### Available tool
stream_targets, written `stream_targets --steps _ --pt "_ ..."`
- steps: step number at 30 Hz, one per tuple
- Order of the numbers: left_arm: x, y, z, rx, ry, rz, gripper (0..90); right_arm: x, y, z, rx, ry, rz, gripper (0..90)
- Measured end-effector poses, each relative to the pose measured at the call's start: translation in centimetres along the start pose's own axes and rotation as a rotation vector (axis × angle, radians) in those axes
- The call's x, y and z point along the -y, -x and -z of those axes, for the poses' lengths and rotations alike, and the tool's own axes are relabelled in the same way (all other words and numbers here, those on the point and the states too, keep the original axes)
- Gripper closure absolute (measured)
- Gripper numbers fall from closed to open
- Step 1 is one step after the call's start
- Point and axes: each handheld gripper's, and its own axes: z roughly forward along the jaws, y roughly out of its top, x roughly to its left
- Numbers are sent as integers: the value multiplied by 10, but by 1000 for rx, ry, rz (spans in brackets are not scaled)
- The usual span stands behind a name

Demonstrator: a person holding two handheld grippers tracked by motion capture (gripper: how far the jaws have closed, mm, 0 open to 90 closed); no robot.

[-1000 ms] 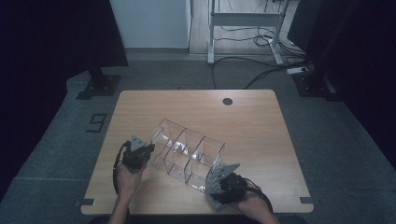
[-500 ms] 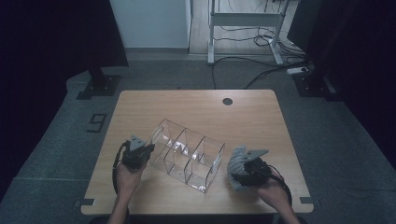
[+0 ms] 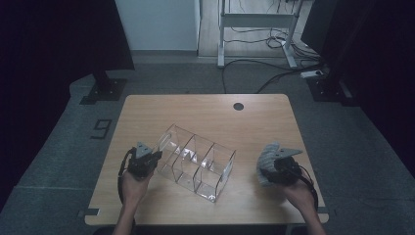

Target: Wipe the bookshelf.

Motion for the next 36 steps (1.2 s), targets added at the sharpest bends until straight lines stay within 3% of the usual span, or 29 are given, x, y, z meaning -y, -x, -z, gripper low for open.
stream_targets --steps 5,10,12,16,23,30,34,36 --pt "0 0 0 1 0 -1 865 10 15 -12 32 -33 -22 481" --pt "0 0 0 1 1 -1 864 23 28 -31 26 -103 -52 459" --pt "0 0 0 0 1 -2 865 25 30 -34 6 -96 -73 449" --pt "0 0 0 1 1 -2 864 25 29 -33 18 -93 -58 427" --pt "0 -3 0 20 -8 -3 849 25 32 -27 32 -70 -76 289" --pt "-1 -8 11 43 30 27 597 19 30 -13 51 36 -88 142" --pt "-2 -8 22 82 37 38 450 11 24 -4 41 86 -65 138" --pt "-3 -6 29 76 32 34 404 8 20 -1 32 105 -52 139"
